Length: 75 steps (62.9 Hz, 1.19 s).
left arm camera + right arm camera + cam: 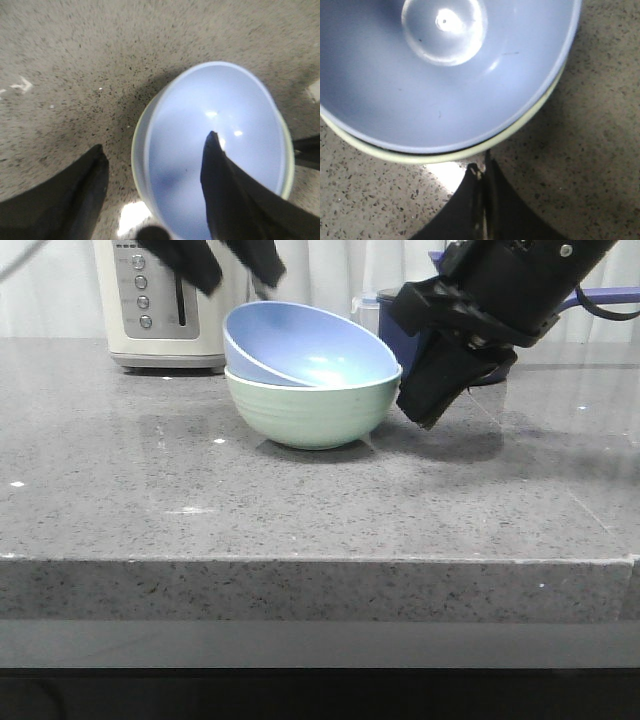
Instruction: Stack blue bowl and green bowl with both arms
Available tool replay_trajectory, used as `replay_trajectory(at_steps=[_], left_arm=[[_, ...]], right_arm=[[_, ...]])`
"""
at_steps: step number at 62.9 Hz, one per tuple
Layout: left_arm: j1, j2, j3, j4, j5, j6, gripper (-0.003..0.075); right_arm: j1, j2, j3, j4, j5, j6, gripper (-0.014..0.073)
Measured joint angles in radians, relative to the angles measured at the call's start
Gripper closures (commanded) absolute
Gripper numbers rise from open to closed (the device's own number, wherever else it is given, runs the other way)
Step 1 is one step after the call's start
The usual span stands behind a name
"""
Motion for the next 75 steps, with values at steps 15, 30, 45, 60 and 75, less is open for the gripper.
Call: replay_trajectory(at_steps=[15, 30, 45, 60, 75], left_arm=[[0.000, -0.232, 0.107, 0.091, -0.034, -0.031, 0.0311], [0.000, -0.467, 0.354, 0.194, -0.069, -0.071, 0.0311], [0.000, -0.728, 0.620, 0.228, -0.124, -0.113, 0.0311], [0.000, -0.939, 0.809, 0.228, -0.130, -0.119, 0.0311], [0.000, -1.066, 0.877, 0.228, -0.130, -0.119, 0.0311]], right_arm=[[0.000, 0.000, 0.000, 0.000, 0.000, 0.000, 0.0657], [0.000, 0.000, 0.000, 0.000, 0.000, 0.000, 0.0657], [0.000, 0.000, 0.000, 0.000, 0.000, 0.000, 0.0657], [0.000, 0.000, 0.000, 0.000, 0.000, 0.000, 0.0657], [0.000, 0.000, 0.000, 0.000, 0.021, 0.000, 0.0657]])
